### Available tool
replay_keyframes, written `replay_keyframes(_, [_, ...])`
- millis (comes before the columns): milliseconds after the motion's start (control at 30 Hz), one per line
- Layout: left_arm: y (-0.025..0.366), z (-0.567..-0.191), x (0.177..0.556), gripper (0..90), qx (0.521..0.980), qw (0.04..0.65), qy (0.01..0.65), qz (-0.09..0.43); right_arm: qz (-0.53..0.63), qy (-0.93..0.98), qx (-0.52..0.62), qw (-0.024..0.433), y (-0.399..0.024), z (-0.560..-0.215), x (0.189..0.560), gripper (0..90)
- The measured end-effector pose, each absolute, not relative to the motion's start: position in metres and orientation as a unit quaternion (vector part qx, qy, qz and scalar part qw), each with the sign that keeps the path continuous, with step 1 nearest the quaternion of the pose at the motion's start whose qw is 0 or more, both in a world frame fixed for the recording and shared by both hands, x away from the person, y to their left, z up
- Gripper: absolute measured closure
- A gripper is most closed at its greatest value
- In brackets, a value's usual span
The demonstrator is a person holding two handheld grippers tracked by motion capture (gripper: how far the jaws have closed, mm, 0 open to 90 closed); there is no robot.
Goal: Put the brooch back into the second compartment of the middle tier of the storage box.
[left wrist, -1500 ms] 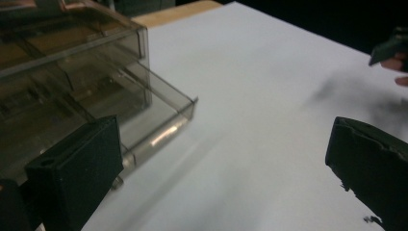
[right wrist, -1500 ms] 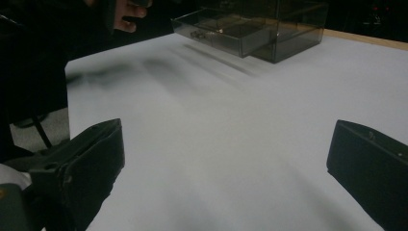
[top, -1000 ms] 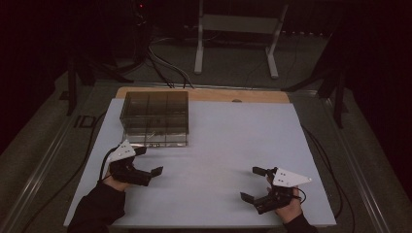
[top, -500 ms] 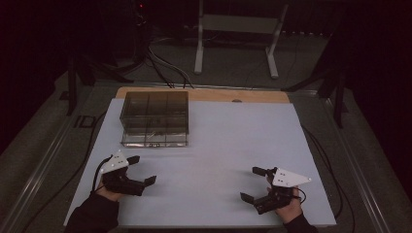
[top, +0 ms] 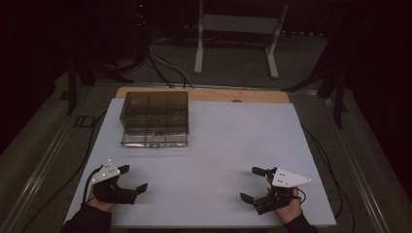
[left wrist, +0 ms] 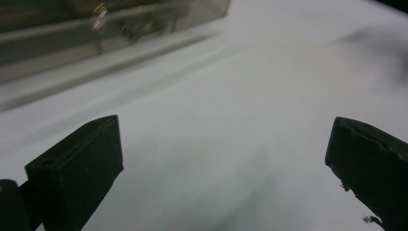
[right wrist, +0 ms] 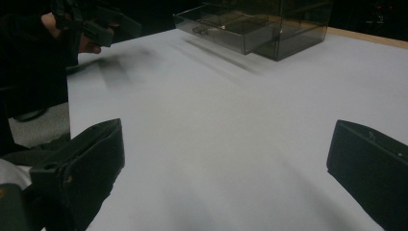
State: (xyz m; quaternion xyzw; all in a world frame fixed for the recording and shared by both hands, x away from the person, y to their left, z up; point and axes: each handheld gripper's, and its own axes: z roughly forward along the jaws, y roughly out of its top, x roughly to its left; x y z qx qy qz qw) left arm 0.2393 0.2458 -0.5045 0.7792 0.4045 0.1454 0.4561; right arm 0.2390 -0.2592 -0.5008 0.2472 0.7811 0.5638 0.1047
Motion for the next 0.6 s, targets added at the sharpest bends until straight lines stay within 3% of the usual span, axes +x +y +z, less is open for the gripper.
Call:
replay_keyframes(200, [0.249,-0.506,0.239,0.3,0.766,0.466,0.415,0.155,0.563,0.783,0.246,0.103,-0.258,-0.502,0.240,0.0])
replay_keyframes(600, [0.238,-0.508,0.239,0.3,0.786,0.450,0.396,0.154,0.562,0.784,0.245,0.101,-0.257,-0.502,0.241,0.0])
